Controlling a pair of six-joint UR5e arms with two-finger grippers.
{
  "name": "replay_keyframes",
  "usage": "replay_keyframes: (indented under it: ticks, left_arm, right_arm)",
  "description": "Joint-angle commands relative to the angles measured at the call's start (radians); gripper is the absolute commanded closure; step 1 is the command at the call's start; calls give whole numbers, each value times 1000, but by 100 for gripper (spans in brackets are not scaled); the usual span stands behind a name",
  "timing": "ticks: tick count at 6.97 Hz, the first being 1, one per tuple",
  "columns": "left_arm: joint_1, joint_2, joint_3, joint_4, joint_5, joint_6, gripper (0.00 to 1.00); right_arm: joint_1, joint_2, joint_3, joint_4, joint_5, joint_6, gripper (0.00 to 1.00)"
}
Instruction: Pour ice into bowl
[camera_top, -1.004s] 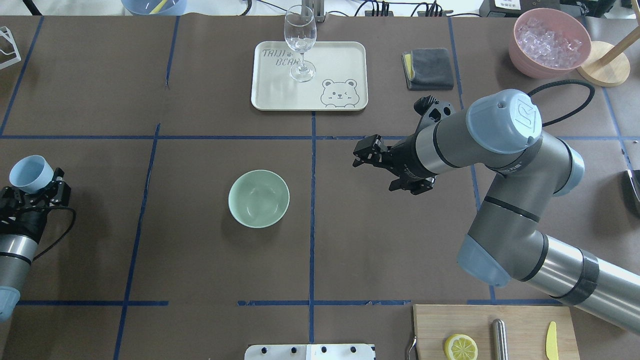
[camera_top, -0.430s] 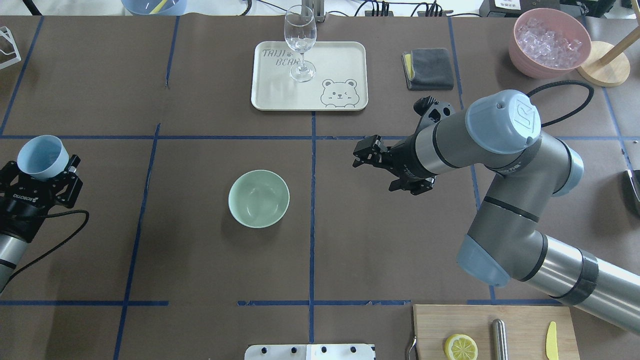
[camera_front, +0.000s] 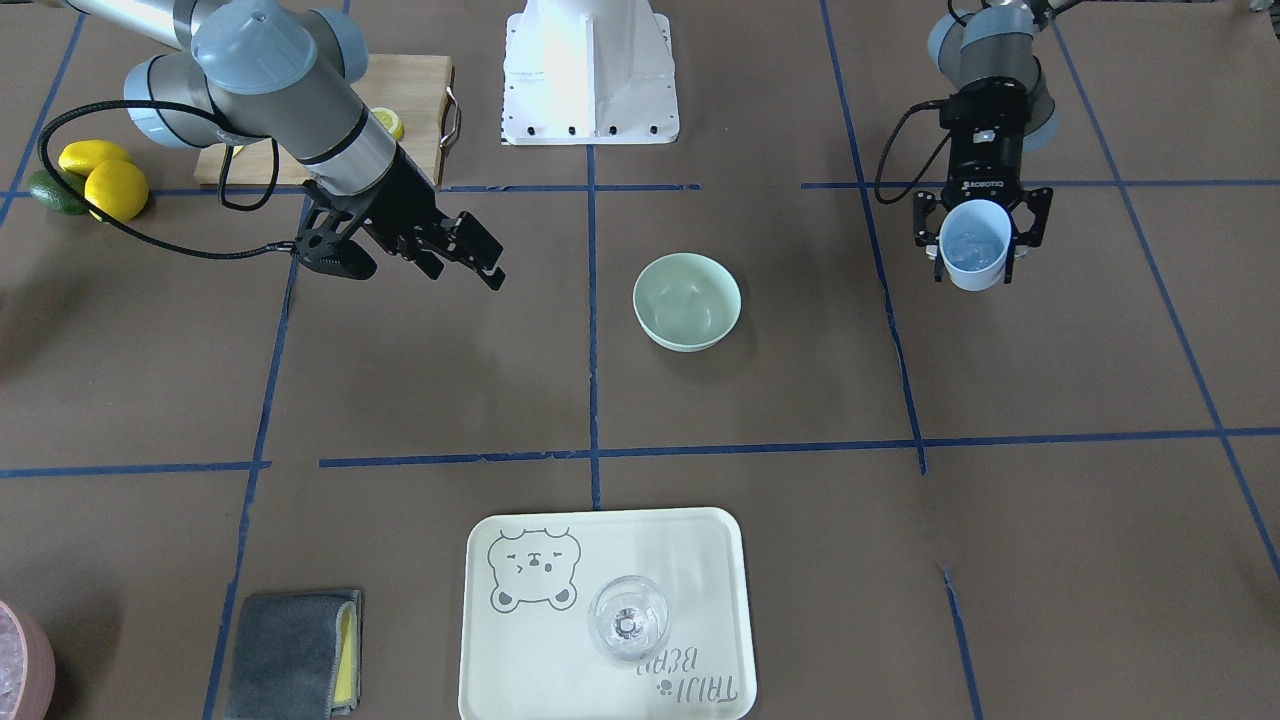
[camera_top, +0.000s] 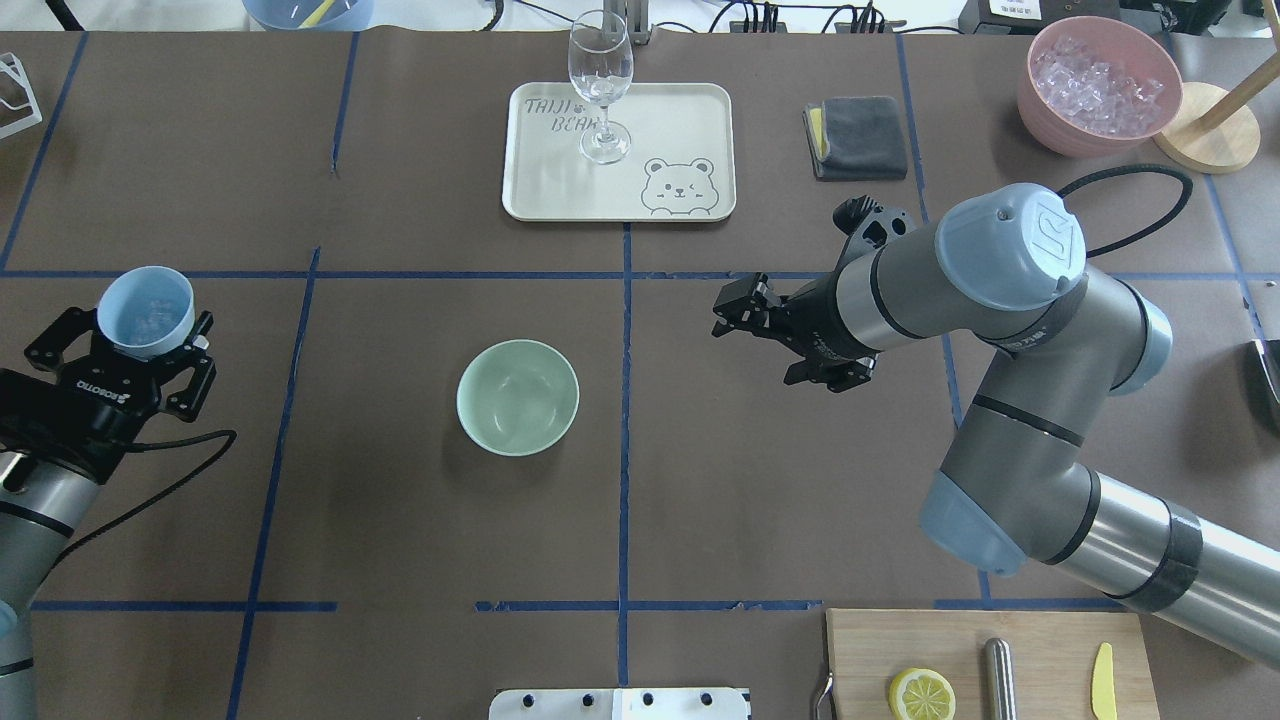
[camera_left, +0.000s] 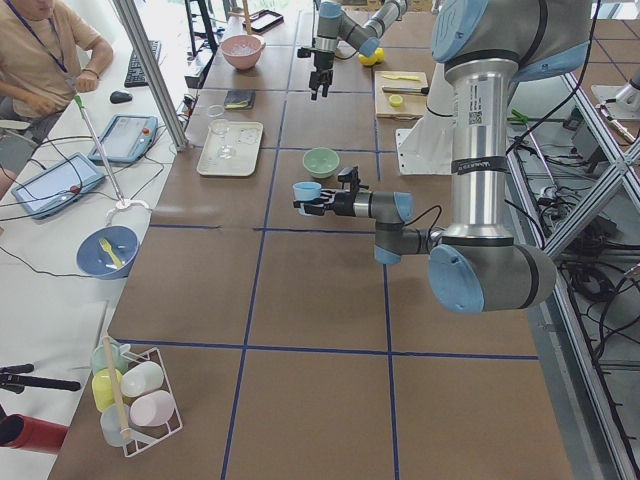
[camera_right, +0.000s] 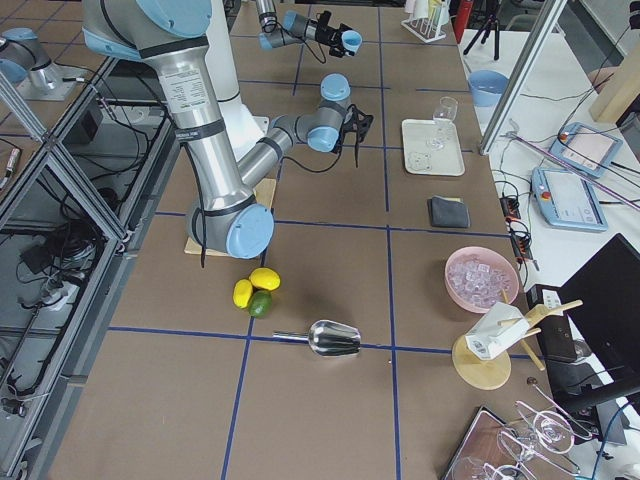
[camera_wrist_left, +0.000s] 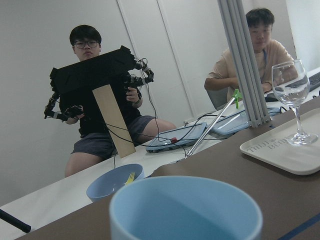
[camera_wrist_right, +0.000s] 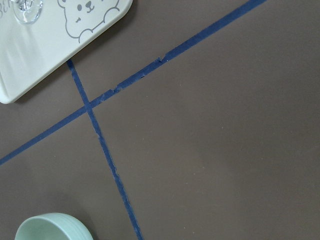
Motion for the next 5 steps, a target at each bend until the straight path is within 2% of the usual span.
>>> replay_keyframes:
  ticks: [1,2,3,4,5]
  left_arm:
    - [35,-164,-11,231,4,68,100]
    - [41,-200,-4,258,6,68,100]
    - [44,-237,-16,407,4,99,100]
    - [46,-326,-19,538,6,214,100]
    - [47,-354,-18,611,6,307,100]
  right_arm:
    - [1,-5,-2,-1,0,-1,0]
    - [2,-8,-3,-1,-2,-1,0]
    - [2,-10,-5,-1,-3,-1,0]
    - [4,-10,-5,-1,-11,-1,0]
    - [11,-11,-5,-1,-11,-1,0]
